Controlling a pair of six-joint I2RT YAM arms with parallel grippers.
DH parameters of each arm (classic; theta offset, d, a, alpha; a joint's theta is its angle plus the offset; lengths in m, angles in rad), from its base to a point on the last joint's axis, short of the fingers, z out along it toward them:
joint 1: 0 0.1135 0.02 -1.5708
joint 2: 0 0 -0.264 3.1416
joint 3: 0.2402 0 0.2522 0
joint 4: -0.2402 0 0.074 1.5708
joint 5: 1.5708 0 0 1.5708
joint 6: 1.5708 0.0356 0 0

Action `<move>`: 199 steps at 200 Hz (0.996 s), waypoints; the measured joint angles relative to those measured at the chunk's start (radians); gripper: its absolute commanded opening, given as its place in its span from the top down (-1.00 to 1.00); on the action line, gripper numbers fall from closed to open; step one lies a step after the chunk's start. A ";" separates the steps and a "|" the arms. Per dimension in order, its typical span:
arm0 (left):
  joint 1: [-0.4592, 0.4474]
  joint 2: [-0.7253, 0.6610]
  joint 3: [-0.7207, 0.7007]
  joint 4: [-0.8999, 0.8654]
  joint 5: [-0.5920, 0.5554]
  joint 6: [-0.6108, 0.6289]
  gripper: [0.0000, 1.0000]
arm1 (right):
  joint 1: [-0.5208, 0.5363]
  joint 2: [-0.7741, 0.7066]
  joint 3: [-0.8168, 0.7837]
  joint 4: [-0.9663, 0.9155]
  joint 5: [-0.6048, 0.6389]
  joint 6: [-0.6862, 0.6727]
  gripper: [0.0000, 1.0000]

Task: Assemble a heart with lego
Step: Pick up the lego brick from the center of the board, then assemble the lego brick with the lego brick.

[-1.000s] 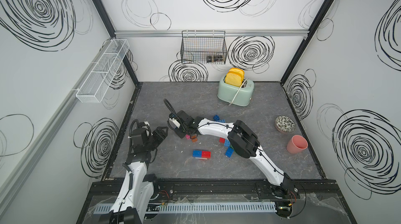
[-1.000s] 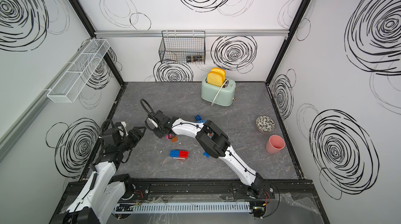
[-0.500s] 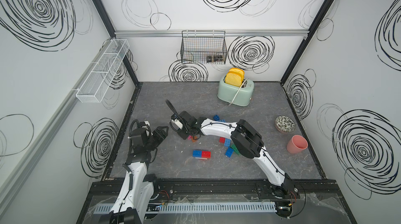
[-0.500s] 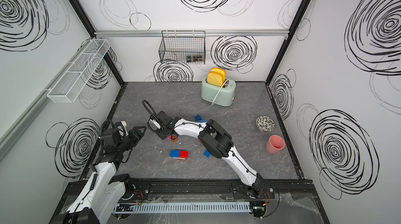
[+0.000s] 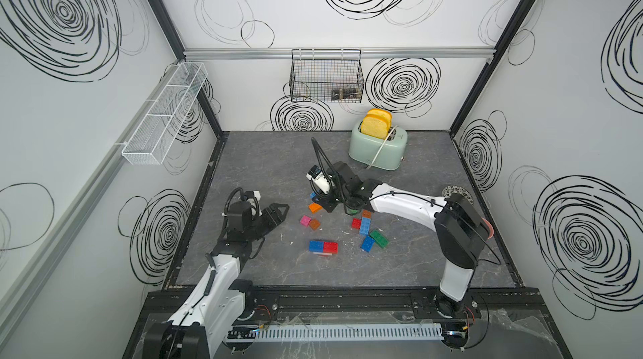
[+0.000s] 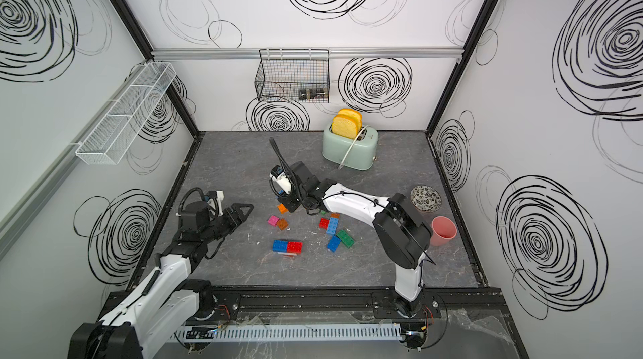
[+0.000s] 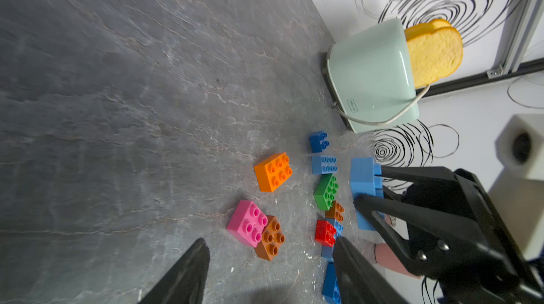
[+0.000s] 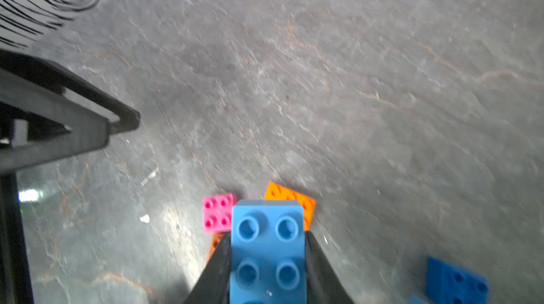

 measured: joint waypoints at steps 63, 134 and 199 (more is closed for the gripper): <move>-0.187 0.101 0.013 0.012 -0.016 0.007 -0.43 | -0.020 -0.113 -0.275 0.004 -0.001 -0.136 0.47; -0.177 0.122 0.063 -0.069 -0.011 0.059 -0.44 | -0.020 -0.055 -0.275 0.054 -0.034 -0.223 0.47; -0.138 0.156 0.063 -0.078 0.037 0.073 -0.46 | -0.014 0.033 -0.256 0.058 -0.085 -0.267 0.25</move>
